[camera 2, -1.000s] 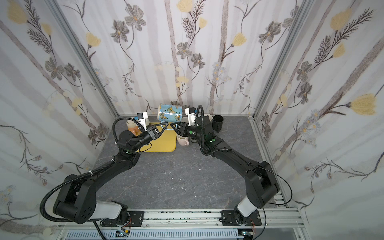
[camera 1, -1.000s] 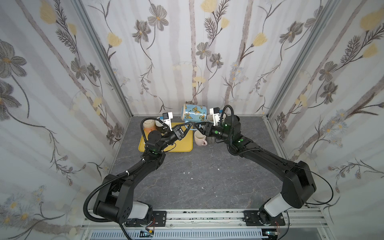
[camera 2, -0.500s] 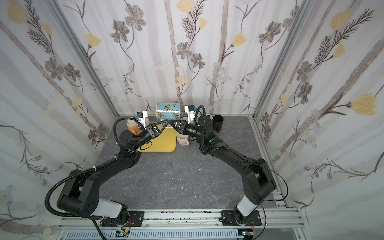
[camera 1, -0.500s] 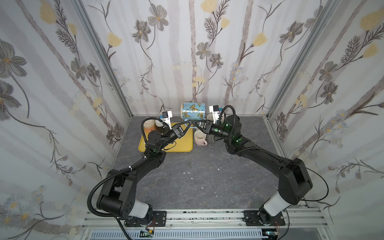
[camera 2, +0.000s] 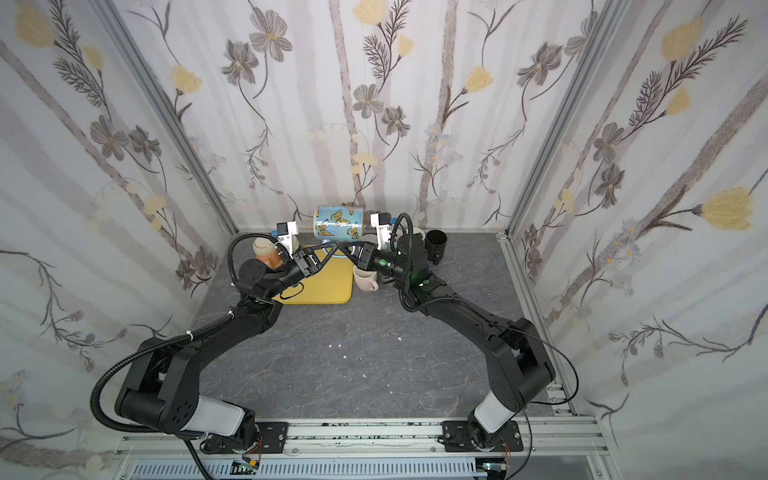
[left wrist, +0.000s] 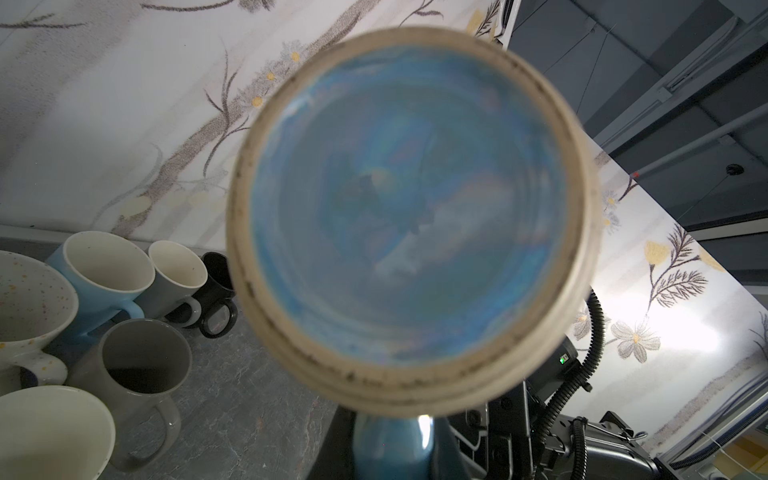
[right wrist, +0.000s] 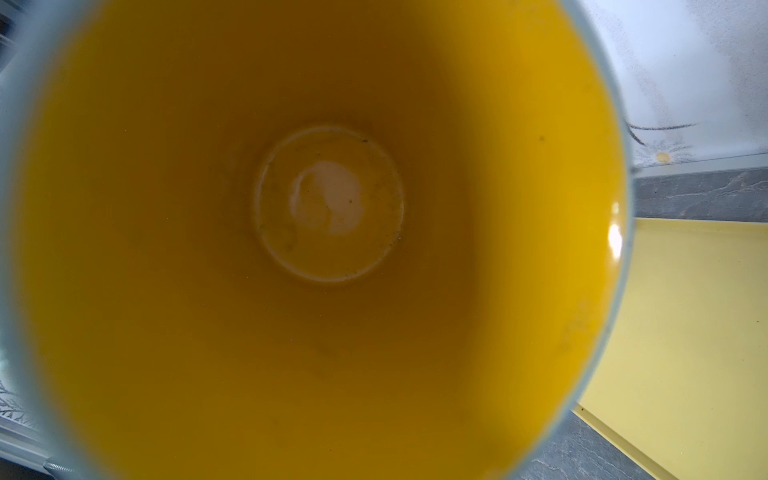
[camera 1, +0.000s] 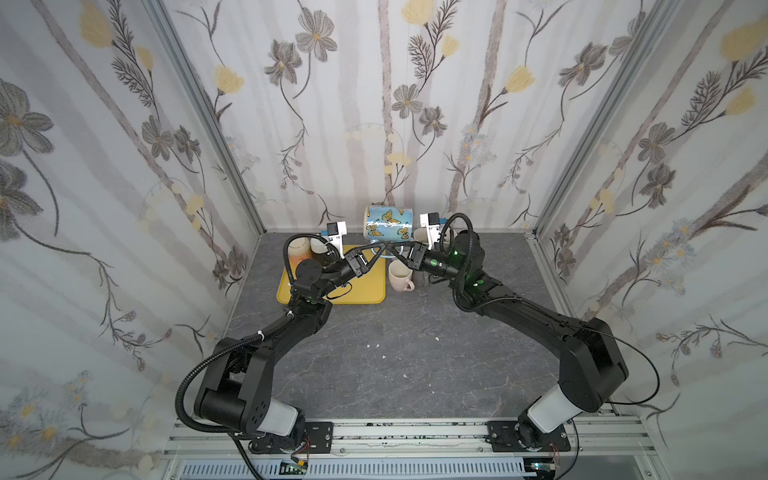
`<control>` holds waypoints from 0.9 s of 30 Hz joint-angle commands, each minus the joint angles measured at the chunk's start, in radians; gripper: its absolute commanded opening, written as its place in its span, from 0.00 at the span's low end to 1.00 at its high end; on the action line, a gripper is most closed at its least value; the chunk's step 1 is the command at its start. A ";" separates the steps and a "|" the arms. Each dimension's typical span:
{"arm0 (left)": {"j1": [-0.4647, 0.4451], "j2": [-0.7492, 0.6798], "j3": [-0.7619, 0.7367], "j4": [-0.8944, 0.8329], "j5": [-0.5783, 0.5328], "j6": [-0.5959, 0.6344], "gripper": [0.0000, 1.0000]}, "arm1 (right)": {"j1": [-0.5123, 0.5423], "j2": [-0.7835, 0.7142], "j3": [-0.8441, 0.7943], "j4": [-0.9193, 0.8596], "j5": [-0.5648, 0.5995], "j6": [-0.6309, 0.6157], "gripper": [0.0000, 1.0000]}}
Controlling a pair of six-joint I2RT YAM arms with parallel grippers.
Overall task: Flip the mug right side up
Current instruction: 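Grasp the blue mug's handle with the right gripper while the left holds it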
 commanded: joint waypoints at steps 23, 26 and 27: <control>0.020 0.041 -0.007 0.266 -0.019 -0.176 0.00 | -0.001 -0.031 -0.045 0.241 -0.028 0.016 0.00; 0.020 0.057 0.003 0.270 0.001 -0.191 0.00 | -0.004 -0.021 -0.038 0.248 -0.023 0.021 0.00; 0.021 0.061 0.008 0.266 0.008 -0.193 0.00 | -0.005 -0.018 -0.034 0.251 -0.021 0.021 0.00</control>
